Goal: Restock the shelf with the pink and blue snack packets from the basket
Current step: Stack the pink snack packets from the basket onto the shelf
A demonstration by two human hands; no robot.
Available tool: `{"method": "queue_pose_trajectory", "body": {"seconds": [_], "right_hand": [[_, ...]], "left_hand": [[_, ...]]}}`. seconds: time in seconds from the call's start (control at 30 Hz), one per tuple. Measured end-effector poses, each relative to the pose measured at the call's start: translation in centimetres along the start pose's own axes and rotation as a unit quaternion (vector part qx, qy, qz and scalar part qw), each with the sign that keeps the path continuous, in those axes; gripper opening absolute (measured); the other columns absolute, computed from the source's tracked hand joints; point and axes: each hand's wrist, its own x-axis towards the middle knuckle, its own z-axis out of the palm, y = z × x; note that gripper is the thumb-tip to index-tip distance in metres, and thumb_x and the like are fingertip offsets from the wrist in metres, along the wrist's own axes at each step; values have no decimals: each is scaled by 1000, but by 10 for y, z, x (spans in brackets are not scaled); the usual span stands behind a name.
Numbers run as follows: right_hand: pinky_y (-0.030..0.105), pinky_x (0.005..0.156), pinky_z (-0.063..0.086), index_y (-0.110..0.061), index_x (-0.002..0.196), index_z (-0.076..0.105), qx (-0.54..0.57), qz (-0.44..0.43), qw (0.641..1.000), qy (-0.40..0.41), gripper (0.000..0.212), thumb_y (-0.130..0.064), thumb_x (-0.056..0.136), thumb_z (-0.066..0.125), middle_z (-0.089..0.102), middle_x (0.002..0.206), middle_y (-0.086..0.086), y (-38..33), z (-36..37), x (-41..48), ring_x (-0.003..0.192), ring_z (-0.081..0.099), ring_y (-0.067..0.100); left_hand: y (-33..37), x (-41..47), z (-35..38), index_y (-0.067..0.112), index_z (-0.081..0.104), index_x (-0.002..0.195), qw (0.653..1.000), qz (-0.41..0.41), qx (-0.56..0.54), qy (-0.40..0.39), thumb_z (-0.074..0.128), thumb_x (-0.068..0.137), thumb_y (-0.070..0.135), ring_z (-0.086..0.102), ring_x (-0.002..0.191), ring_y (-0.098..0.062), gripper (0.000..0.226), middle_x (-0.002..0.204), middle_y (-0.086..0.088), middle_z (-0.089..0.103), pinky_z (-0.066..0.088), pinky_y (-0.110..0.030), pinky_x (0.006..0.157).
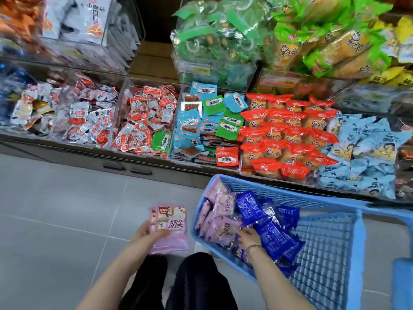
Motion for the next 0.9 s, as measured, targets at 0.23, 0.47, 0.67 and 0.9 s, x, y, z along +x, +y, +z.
{"method": "queue_pose_trajectory", "body": {"seconds": [0.23,0.47,0.67,0.9], "right_hand": [[30,88,46,-3,104,55,-56,-39,997,20,41,8,69,73,56,106,14,13,24,36,97,55,24],[46,105,40,-24,116,50,-56,-63,996,-36,70,11,62,79,54,122,4,18,33,27,117,52,29],[37,80,48,-24,136,33,-280,-117,952,31,77,-10,74,76,36,135,16,18,26,21,109,55,36],[28,78,47,-16,129,46,-451,-152,878,50,51,-22,83,68,37,123,10,7,24,27,104,51,24]], "left_hand": [[-28,3,-25,5,55,117,994,-31,-96,39,83,48,18,64,102,-35,75,111,-19,68,45,-47,99],[-33,1,-22,4,58,116,994,-32,-95,33,75,62,9,65,102,-37,57,105,-16,72,47,-46,97],[-32,4,-22,6,57,117,995,-20,-94,32,73,59,13,64,105,-36,60,108,-16,71,44,-49,102],[-46,6,-21,5,56,119,994,-30,-101,41,69,77,-2,65,102,-36,44,107,-16,71,48,-45,95]]}}
